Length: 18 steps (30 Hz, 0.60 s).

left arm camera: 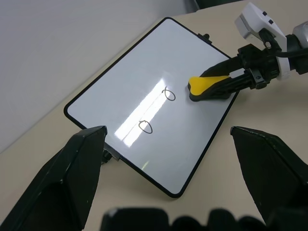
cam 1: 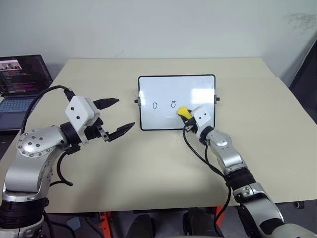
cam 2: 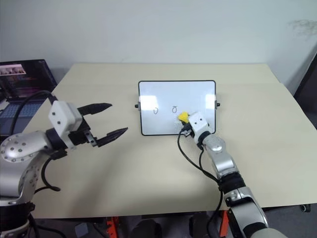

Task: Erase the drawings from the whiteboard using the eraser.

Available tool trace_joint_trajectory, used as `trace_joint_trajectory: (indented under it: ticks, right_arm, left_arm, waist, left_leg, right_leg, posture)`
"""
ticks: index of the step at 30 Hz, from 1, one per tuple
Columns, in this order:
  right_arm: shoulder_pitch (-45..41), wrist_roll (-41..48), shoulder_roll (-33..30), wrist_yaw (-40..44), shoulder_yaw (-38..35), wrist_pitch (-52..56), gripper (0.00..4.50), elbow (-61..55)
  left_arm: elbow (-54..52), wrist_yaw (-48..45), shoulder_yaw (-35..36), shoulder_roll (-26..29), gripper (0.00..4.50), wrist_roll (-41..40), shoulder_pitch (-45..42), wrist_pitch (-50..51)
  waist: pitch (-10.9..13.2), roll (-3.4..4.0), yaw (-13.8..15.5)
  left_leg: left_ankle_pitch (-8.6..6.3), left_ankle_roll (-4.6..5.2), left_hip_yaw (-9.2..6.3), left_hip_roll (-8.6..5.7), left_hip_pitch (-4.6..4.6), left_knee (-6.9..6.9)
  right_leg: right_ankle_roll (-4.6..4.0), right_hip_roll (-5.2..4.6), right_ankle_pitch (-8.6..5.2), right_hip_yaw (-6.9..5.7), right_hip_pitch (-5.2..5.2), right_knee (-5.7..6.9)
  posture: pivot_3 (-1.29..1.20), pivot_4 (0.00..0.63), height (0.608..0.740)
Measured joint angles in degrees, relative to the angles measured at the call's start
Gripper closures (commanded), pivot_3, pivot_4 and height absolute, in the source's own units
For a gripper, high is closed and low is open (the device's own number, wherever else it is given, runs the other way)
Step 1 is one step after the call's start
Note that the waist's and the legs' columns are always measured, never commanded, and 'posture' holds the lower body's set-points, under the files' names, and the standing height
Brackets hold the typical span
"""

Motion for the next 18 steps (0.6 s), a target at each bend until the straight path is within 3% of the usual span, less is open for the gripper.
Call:
trace_joint_trajectory:
  ticks: [9, 18]
  right_arm:
    - [-0.98, 0.96, 0.46, 0.80, -0.91, 4.66, 3.27, -3.63]
    - [-4.03, 2.75, 5.10, 0.74, -0.88, 10.24, 3.27, -11.37]
  left_arm:
    - [0.00, -0.07, -0.09, 0.00, 0.00, 0.00, -0.43, 0.00]
    - [0.01, -0.06, -0.44, -0.01, 0.00, 0.02, -0.43, -0.11]
  waist:
    - [0.07, 0.05, 0.02]
    - [0.07, 0.06, -0.01]
  left_leg:
    - [0.00, 0.00, -0.02, 0.01, -0.18, -0.13]
    - [0.07, -0.13, -0.01, 0.03, -1.99, -0.12]
  right_leg:
    - [0.00, 0.00, 0.01, -0.01, -0.16, -0.20]
    - [-0.01, -0.04, 0.02, -0.05, -1.91, -0.30]
  posture:
    - [0.00, 0.150, 0.740]
    - [0.00, 0.150, 0.740]
